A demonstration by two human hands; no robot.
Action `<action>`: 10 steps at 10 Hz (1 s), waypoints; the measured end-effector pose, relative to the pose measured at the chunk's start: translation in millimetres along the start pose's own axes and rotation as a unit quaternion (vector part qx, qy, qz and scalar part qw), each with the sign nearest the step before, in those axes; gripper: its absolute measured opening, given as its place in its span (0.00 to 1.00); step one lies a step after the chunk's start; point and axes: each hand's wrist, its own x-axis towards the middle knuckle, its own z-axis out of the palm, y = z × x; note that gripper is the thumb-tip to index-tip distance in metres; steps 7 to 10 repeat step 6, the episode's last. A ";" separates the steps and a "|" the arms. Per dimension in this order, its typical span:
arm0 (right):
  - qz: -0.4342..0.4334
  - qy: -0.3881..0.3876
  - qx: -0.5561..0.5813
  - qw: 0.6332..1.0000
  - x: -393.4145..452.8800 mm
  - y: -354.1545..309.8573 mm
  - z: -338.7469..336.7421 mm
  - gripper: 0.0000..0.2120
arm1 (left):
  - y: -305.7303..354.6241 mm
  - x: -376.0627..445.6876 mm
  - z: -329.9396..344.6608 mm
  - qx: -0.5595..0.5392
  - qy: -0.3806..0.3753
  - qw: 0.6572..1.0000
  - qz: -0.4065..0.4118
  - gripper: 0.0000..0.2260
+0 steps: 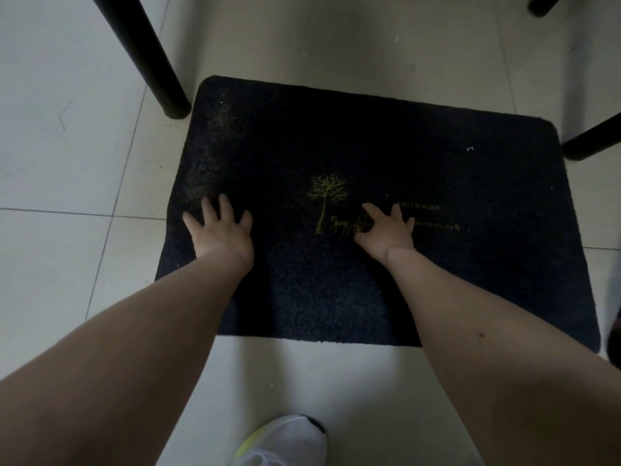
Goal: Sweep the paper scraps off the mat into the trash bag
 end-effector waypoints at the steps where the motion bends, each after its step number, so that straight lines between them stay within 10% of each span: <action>1: -0.002 0.001 -0.008 1.000 -0.3 0.9 0.1 0.34 | 8.8 -0.4 6.9 -0.112 -0.092 0.989 0.021 0.31; 10: 0.000 0.006 -0.094 0.996 -34.8 11.6 10.4 0.35 | 27.3 -5.2 -16.4 -0.104 -0.095 0.990 0.029 0.28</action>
